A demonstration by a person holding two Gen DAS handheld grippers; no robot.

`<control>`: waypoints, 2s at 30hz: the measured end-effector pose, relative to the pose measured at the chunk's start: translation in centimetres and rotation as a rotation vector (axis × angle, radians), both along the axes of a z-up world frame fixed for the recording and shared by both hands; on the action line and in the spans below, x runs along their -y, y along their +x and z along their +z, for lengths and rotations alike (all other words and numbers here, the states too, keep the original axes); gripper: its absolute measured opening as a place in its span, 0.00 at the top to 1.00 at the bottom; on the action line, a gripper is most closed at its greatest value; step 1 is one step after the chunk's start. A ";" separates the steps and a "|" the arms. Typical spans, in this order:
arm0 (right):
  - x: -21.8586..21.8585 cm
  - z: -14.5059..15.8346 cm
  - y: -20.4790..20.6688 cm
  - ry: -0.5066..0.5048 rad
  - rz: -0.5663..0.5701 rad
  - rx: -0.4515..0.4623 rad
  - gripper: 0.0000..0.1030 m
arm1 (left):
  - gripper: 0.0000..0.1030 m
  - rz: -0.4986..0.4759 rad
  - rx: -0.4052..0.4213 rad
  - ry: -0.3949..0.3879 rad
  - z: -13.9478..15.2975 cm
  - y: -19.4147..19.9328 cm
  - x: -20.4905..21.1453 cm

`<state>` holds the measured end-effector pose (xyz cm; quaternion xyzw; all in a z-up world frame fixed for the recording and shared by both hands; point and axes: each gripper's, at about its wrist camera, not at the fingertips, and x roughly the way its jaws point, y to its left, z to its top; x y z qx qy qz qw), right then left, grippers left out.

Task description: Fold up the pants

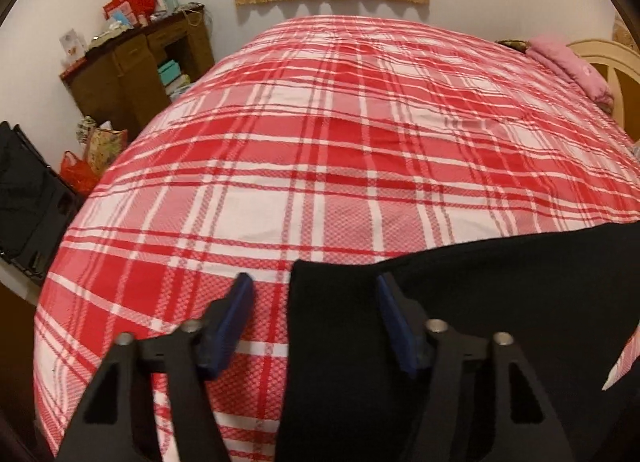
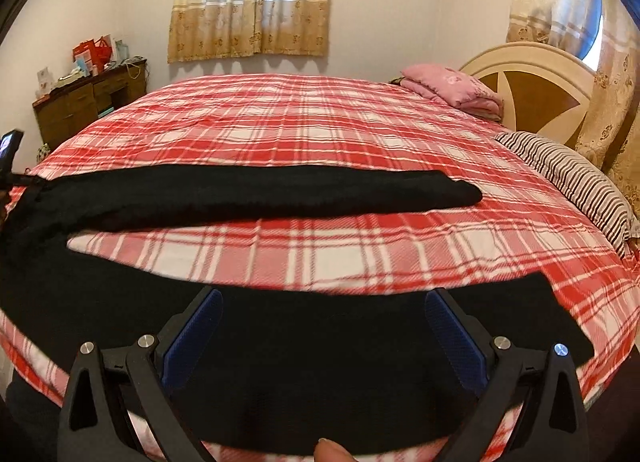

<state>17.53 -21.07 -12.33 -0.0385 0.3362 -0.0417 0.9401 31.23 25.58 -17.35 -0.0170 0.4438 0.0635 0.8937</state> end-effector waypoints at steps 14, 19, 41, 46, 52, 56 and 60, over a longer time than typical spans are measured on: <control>10.5 2.3 7.8 0.117 -0.100 -0.054 0.46 | 0.85 -0.039 0.028 -0.142 -0.4 1.0 -0.8; 16.0 2.3 12.3 0.220 -0.209 -0.090 0.46 | 0.85 -0.031 0.024 -0.161 -0.6 1.2 -1.0; 22.9 -3.3 28.7 0.252 -0.212 -0.261 0.46 | 0.85 -0.018 0.020 -0.176 -1.3 1.5 -1.3; 22.6 -5.0 29.8 0.255 -0.167 -0.311 0.46 | 0.84 -0.018 0.017 -0.164 -1.4 1.6 -1.0; 22.4 -5.1 29.8 0.231 -0.152 -0.313 0.88 | 0.84 -0.020 0.008 -0.125 -1.4 1.8 -0.4; 21.6 -4.1 28.9 0.214 -0.138 -0.284 0.92 | 0.86 -0.034 0.007 -0.103 -1.0 1.9 0.0; 21.0 -2.1 27.3 0.228 -0.119 -0.231 0.92 | 0.87 -0.045 0.036 -0.141 -0.5 1.4 -0.5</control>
